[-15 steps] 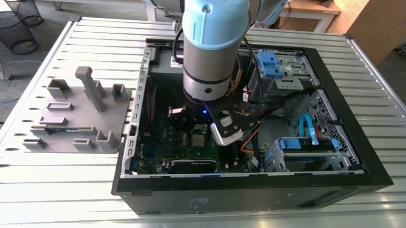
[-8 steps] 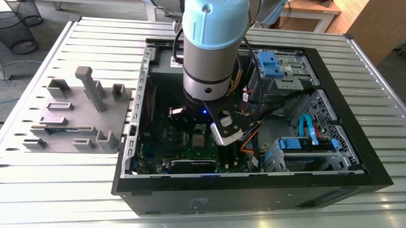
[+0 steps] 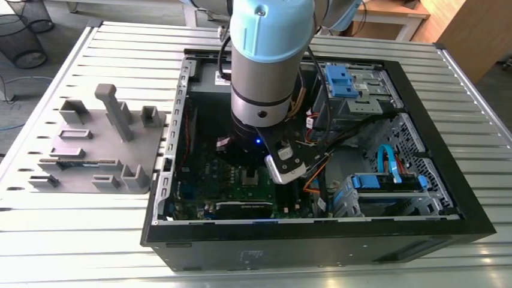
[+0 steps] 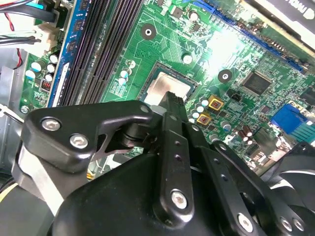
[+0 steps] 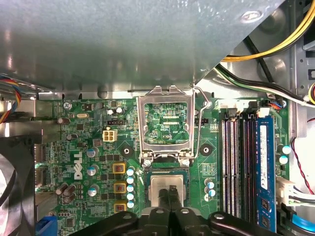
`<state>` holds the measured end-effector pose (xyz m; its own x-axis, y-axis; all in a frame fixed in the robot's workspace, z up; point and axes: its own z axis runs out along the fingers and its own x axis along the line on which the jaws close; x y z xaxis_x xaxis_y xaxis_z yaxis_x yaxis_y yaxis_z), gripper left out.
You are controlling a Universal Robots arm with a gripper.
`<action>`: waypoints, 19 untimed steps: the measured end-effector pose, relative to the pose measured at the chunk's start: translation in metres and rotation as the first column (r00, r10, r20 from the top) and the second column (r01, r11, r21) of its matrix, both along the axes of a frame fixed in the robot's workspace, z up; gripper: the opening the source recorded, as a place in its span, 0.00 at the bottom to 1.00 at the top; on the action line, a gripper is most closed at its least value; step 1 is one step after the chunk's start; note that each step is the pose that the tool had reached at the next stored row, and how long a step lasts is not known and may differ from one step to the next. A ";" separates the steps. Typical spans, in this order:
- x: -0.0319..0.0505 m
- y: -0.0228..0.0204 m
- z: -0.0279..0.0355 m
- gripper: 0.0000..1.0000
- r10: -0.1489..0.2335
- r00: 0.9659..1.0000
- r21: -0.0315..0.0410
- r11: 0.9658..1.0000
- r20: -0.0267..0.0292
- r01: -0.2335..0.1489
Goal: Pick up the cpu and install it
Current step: 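Place the cpu into insertion slot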
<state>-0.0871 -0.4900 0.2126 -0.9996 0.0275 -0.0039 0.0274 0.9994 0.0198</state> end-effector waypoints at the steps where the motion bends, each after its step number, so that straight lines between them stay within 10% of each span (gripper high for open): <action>1: 0.0000 0.0000 0.0000 0.11 0.000 1.000 0.000 1.000 0.000 0.000; 19: -0.0008 -0.0009 -0.0106 0.11 -0.011 1.000 0.000 1.000 0.001 0.011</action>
<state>-0.0879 -0.4909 0.2020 -0.9992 0.0383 -0.0054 0.0382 0.9991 0.0196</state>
